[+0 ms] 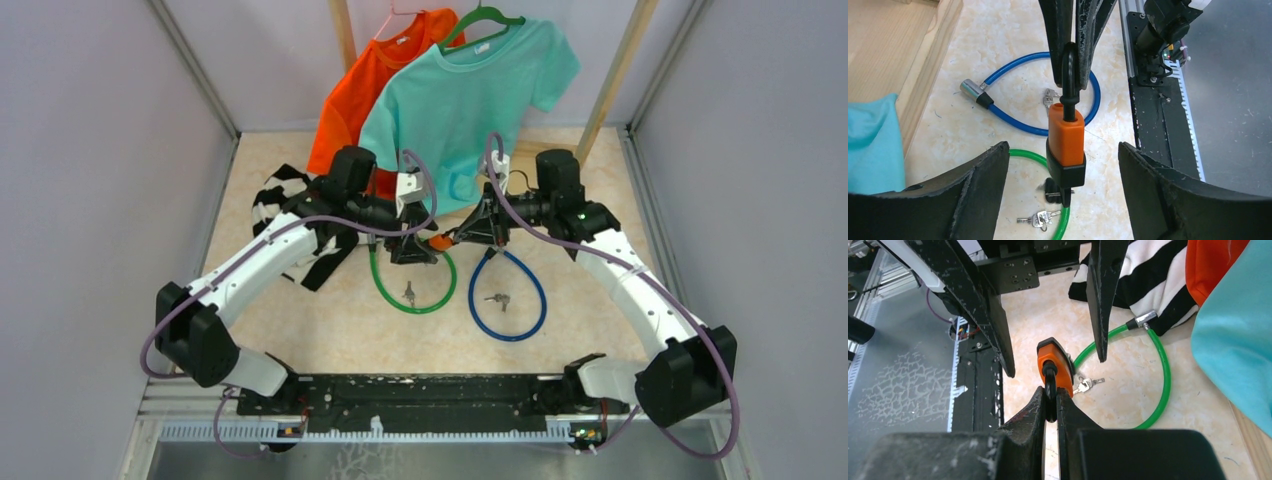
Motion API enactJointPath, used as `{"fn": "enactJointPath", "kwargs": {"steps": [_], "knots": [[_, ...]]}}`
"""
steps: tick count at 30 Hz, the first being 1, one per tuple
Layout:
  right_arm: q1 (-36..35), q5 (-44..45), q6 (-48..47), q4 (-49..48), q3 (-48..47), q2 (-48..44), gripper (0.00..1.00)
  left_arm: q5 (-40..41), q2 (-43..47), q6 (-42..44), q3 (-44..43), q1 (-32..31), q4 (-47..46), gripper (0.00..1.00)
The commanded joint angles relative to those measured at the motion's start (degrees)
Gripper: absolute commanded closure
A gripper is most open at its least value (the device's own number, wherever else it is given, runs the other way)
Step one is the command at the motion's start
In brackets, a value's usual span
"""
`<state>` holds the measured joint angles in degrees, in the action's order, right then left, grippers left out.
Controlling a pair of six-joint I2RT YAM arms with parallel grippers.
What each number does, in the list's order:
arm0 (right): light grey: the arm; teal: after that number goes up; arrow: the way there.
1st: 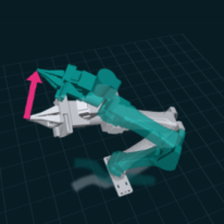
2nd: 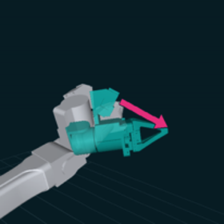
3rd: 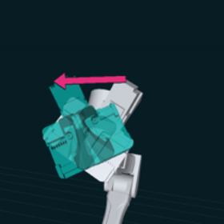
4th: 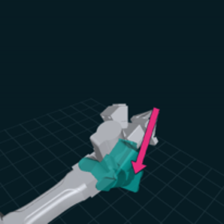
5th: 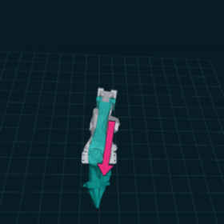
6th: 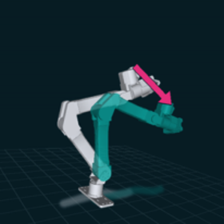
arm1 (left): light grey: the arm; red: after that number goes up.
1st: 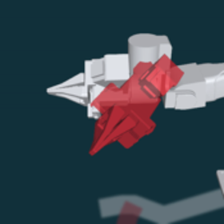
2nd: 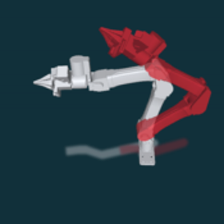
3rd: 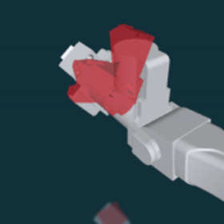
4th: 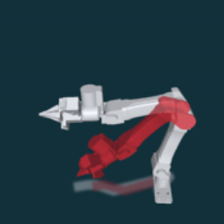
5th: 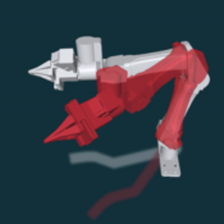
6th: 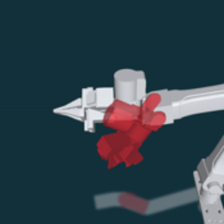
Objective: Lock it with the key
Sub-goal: Pick up the lock from the center of the board.
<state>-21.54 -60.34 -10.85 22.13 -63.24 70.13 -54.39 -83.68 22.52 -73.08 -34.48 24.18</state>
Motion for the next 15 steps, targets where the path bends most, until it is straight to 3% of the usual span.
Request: {"fn": "enactJointPath", "kwargs": {"steps": [1, 6, 15], "knots": [[0.48, -3.21, 3.20, -5.96, -0.95, -2.15, 1.00, 0.95, -0.17, 2.25, 0.30, -1.64, -1.00, 0.18], [0.54, -3.75, 3.38, -6.05, -1.01, -2.02, 1.00, 1.05, -1.10, 2.44, 0.44, -2.23, -0.98, 0.35], [0.97, -4.17, 3.38, -6.12, -1.15, -1.82, 1.00, 1.99, -1.32, 3.00, 0.47, -2.35, 0.05, 0.53]]}}
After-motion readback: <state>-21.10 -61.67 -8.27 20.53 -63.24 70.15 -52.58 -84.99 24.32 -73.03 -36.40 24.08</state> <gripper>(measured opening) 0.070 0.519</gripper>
